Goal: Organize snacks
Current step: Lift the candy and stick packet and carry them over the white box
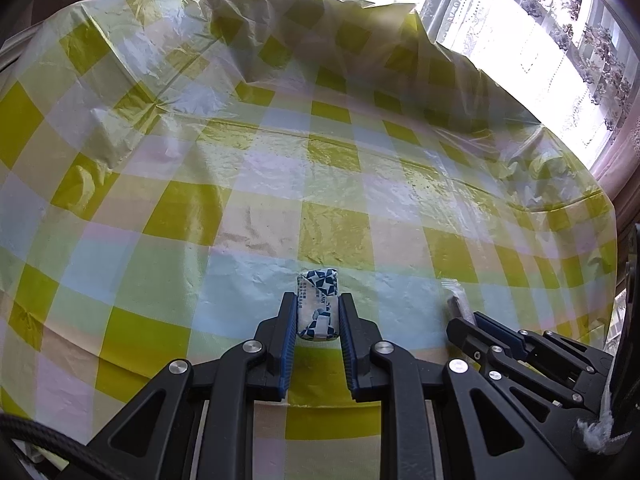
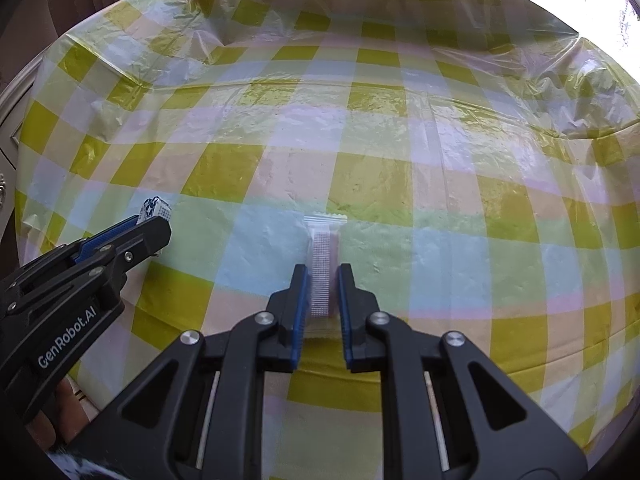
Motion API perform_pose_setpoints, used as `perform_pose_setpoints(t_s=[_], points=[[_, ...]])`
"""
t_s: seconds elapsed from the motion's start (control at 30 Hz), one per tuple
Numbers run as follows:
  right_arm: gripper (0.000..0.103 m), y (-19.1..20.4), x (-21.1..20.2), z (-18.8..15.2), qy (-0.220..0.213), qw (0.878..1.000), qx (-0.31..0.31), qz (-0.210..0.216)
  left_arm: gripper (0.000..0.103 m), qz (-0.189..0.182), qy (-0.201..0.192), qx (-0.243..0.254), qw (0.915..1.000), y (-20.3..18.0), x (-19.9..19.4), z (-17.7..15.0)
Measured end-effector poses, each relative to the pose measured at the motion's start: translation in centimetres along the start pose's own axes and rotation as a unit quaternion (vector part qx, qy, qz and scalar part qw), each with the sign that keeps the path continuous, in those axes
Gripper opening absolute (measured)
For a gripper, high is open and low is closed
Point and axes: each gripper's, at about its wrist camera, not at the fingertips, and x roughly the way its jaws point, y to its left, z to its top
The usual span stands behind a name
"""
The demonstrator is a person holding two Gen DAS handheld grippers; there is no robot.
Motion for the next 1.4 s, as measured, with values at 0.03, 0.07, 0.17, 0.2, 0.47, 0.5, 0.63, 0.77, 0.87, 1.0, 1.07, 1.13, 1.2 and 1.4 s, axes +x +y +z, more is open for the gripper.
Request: perform_pose_setpoints(t_s=[0.03, 0.07, 0.17, 0.2, 0.47, 0.5, 0.63, 0.77, 0.87, 1.0, 1.07, 1.13, 1.2, 1.4], points=[[0.018, -0.2, -0.2, -0.1, -0.001, 1.0, 0.002, 0.0, 0.021, 0.001, -0.002, 0.002, 1.0, -0.1, -0.1, 0.0], [0.018, -0.4, -0.5, -0.2, -0.003, 1.0, 0.004, 0.001, 0.021, 0.001, -0.003, 0.004, 1.0, -0.3, -0.3, 0.0], [0.018, -1.0, -1.2, -0.4, -0.006, 1.0, 0.012, 0.003, 0.021, -0.001, -0.005, 0.008, 1.0, -0.8, -0.7, 0.0], [0.018, -1.2, -1.5, -0.4, -0.008, 1.0, 0.014, 0.004, 0.021, -0.002, -0.006, 0.009, 0.9999, -1.1, -0.9, 0.0], [0.018, -3.4, -4.0, -1.3, -0.024, 0.999, 0.04, 0.011, 0.021, -0.013, -0.007, 0.027, 0.9995, -3.5, -2.4, -0.3], [0.018, -3.7, -4.2, -1.4, -0.025, 0.999, 0.044, 0.013, 0.021, -0.014, -0.007, 0.031, 0.9994, -3.8, -2.5, -0.4], [0.018, -5.1, -5.5, -2.3, -0.032, 0.998, 0.06, 0.018, 0.021, -0.021, -0.007, 0.045, 0.9987, -5.6, -3.2, -1.0], [0.018, -6.6, -6.9, -3.3, -0.039, 0.996, 0.074, 0.019, 0.021, -0.031, -0.003, 0.064, 0.9974, -7.6, -3.7, -1.6], [0.018, -8.0, -7.9, -4.2, -0.041, 0.995, 0.09, 0.02, 0.021, -0.039, 0.0, 0.076, 0.9963, -9.0, -3.9, -1.9], [0.018, -10.0, -9.3, -5.3, -0.046, 0.993, 0.11, 0.017, 0.021, -0.052, 0.004, 0.093, 0.9943, -11.0, -4.4, -2.6], [0.018, -10.9, -10.1, -5.9, -0.05, 0.992, 0.118, 0.014, 0.021, -0.058, 0.006, 0.104, 0.9929, -12.1, -4.6, -3.0], [0.018, -11.7, -10.7, -6.4, -0.053, 0.991, 0.125, 0.01, 0.021, -0.063, 0.008, 0.114, 0.9915, -13.1, -4.9, -3.4], [0.018, -12.5, -11.3, -7.0, -0.054, 0.99, 0.133, 0.006, 0.021, -0.071, 0.011, 0.121, 0.99, -14.0, -5.0, -3.7], [0.018, -15.4, -13.4, -9.1, -0.061, 0.986, 0.155, -0.009, 0.021, -0.091, 0.022, 0.148, 0.9846, -16.9, -5.4, -4.7]])
